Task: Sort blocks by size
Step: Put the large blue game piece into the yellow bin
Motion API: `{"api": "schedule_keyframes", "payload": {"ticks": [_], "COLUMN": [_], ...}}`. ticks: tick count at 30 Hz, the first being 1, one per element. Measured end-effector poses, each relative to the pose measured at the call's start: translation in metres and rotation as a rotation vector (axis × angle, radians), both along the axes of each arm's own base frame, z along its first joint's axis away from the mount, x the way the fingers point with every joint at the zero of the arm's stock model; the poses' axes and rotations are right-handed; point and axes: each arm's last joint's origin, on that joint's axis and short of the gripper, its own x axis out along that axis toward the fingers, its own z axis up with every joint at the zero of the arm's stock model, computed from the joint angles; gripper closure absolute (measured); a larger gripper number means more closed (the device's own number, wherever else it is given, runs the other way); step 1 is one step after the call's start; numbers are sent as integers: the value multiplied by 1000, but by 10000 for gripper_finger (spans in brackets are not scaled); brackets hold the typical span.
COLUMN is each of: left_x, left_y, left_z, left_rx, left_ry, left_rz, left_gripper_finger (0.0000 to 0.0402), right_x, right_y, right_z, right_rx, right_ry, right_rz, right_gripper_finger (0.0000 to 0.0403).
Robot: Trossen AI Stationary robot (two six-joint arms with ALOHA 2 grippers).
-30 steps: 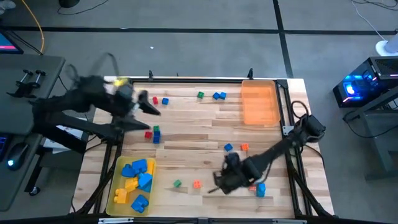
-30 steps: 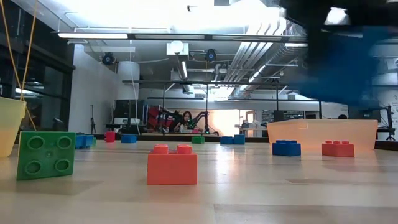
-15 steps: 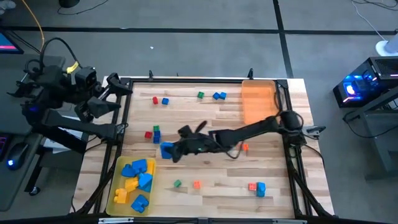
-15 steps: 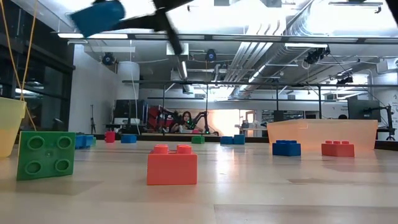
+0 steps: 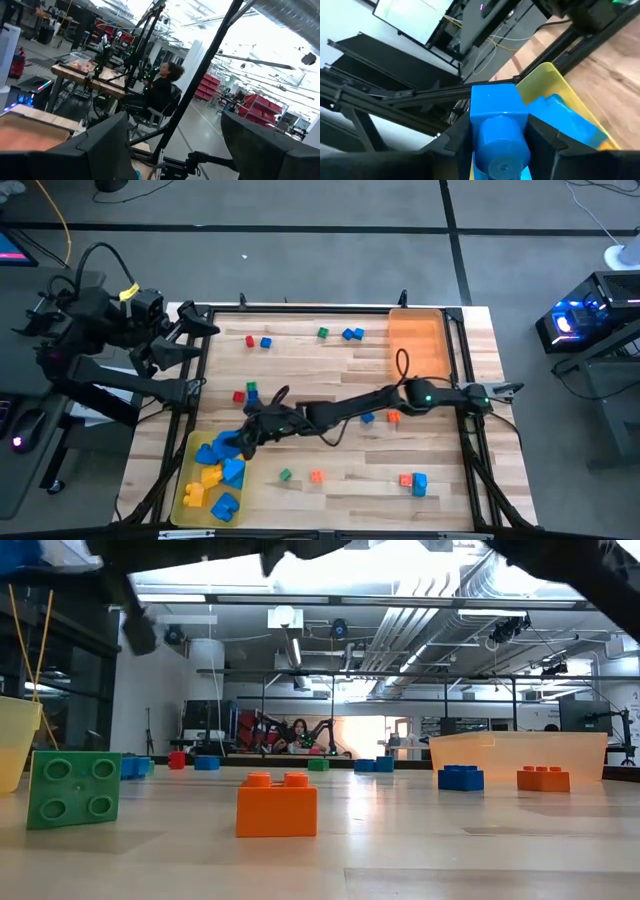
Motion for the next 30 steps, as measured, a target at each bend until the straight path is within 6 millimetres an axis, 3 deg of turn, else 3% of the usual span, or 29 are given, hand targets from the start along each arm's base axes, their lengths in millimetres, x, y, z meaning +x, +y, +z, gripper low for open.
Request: {"api": "schedule_keyframes", "payload": {"ticks": [7, 10, 15, 23, 27, 30], "left_x": [0, 0, 0, 0, 1, 1], "left_y": [0, 0, 0, 0, 0, 0], "left_z": [0, 0, 0, -2, -4, -6], "left_rx": [-2, 0, 8, 24, 25, 25], "left_ry": [-1, 0, -2, 22, 41, 57], "left_rz": [3, 3, 4, 6, 6, 6], "left_gripper_finger": [95, 95, 95, 95, 95, 95], "right_x": [7, 6, -5, -67, -90, -88], "right_y": [4, 1, -4, 2, 16, 31], "right_z": [5, 10, 37, 65, 63, 41], "right_rx": [8, 0, -42, -409, -418, -308], "right_ry": [-20, -24, 6, 482, 673, 743], "right_rz": [65, 125, 190, 104, 117, 127], "right_gripper_finger": [112, 71, 56, 53, 53, 53]}}
